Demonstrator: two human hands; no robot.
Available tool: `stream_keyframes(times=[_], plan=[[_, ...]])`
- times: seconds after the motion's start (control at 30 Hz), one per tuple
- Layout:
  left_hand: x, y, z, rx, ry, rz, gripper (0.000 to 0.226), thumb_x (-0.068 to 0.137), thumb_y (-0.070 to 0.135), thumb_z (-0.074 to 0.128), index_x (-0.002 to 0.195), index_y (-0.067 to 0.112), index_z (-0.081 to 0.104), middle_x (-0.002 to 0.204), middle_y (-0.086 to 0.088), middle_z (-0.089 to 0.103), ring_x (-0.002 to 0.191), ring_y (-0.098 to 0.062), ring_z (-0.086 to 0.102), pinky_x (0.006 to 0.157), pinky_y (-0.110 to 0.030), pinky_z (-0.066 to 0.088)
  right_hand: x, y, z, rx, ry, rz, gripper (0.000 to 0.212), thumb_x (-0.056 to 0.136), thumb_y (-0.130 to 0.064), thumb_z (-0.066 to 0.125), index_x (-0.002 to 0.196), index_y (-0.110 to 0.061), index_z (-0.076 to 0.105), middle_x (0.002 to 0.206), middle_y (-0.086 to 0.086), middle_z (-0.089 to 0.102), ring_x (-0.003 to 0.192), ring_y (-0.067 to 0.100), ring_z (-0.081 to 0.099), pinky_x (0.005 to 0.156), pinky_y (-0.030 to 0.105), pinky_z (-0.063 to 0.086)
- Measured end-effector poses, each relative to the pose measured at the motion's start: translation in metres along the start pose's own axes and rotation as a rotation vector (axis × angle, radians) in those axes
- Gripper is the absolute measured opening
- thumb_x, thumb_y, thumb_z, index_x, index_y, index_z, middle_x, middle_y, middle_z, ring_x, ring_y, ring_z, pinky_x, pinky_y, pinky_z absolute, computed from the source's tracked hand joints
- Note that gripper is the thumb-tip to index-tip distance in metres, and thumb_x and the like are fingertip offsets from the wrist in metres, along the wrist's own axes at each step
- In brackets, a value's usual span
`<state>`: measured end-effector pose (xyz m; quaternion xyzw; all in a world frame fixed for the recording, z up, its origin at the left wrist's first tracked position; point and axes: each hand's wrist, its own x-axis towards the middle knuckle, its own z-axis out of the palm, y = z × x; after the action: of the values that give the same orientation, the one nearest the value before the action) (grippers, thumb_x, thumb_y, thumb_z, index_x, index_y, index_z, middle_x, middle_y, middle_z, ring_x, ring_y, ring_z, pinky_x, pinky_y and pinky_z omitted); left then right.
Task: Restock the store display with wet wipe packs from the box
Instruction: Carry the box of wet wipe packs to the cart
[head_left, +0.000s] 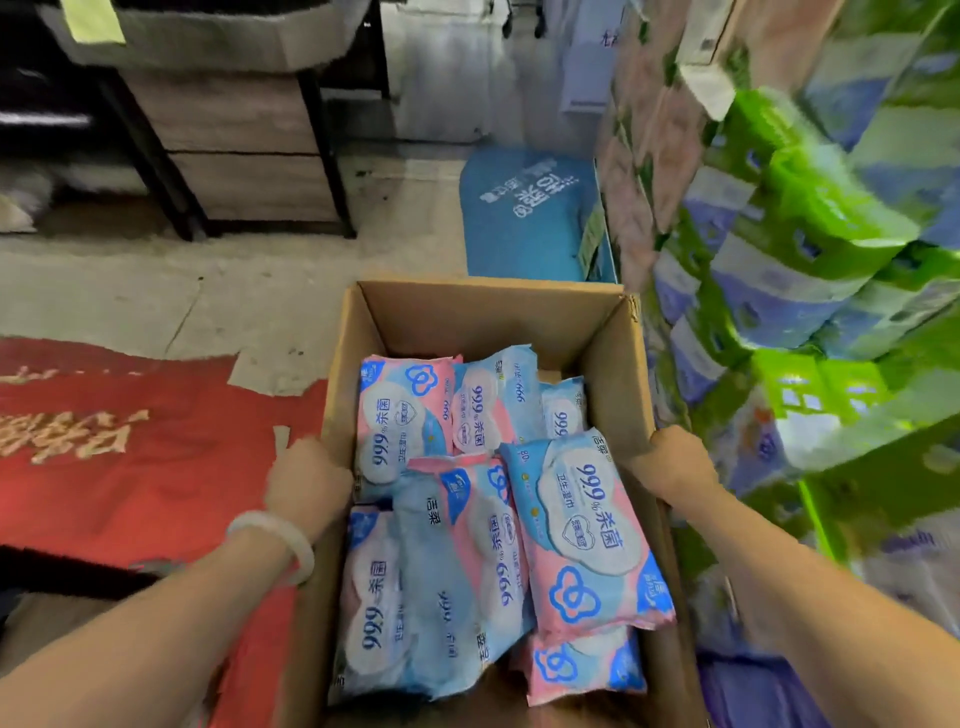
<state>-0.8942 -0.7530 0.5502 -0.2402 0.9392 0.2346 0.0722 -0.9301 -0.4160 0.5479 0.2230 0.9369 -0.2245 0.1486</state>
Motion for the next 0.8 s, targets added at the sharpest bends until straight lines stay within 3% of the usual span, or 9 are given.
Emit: stream_keyframes(times=[0.13,0.27,0.37,0.57,0.67,0.8], plan=[[0.114,0.077,-0.018,-0.068,0.042,0.080,0.026,0.086,0.011,0.055,0.109,-0.001,0.053,0.105,-0.031,0.064,0.099,-0.045,0.061,0.070,-0.036,0.040,0.100,-0.060,-0.031,0.026,0.040,0.016,0.043,0.089,-0.031,0.061,0.103,0.010,0.065,0.111,0.029,0.066,0.105,0.040,0.064,0.072,0.035,0.044],[0.228,0.151,-0.022,-0.113,0.083,0.118,0.030,0.079,0.001,0.057,0.109,-0.002,0.053,0.105,-0.033,0.063,0.099,-0.046,0.061,0.079,-0.043,0.047,0.216,-0.120,-0.058,0.060,0.102,0.003,0.033,0.085,-0.017,0.061,0.103,0.010,0.064,0.109,0.030,0.066,0.105,0.042,0.064,0.077,0.039,0.049],[0.311,0.197,-0.023,-0.146,0.088,0.100,0.028,0.077,-0.001,0.059,0.105,-0.001,0.053,0.099,-0.030,0.064,0.095,-0.046,0.061,0.073,-0.039,0.044,0.308,-0.169,-0.077,0.040,0.112,-0.028,0.031,0.083,-0.017,0.061,0.102,0.008,0.064,0.109,0.028,0.066,0.103,0.041,0.064,0.069,0.033,0.041],[0.475,0.288,-0.037,-0.180,0.111,0.073,0.026,0.076,-0.003,0.057,0.101,0.000,0.054,0.100,-0.029,0.064,0.097,-0.045,0.060,0.074,-0.040,0.044,0.468,-0.280,-0.132,0.010,0.117,-0.068,0.036,0.087,-0.024,0.061,0.105,0.007,0.063,0.112,0.028,0.065,0.103,0.041,0.064,0.071,0.032,0.041],[0.565,0.327,-0.041,-0.184,0.108,0.076,0.029,0.077,-0.001,0.058,0.106,-0.001,0.055,0.105,-0.029,0.064,0.100,-0.044,0.059,0.072,-0.036,0.039,0.546,-0.340,-0.153,-0.043,0.132,-0.116,0.023,0.084,-0.017,0.061,0.095,0.003,0.062,0.106,0.028,0.067,0.098,0.040,0.065,0.068,0.031,0.040],[0.685,0.375,-0.045,-0.182,0.083,0.071,0.032,0.074,-0.003,0.058,0.106,-0.003,0.056,0.103,-0.029,0.064,0.098,-0.044,0.060,0.074,-0.038,0.043,0.641,-0.410,-0.170,-0.060,0.124,-0.136,0.025,0.084,-0.013,0.059,0.101,0.005,0.059,0.098,0.024,0.064,0.099,0.039,0.064,0.069,0.031,0.041]])
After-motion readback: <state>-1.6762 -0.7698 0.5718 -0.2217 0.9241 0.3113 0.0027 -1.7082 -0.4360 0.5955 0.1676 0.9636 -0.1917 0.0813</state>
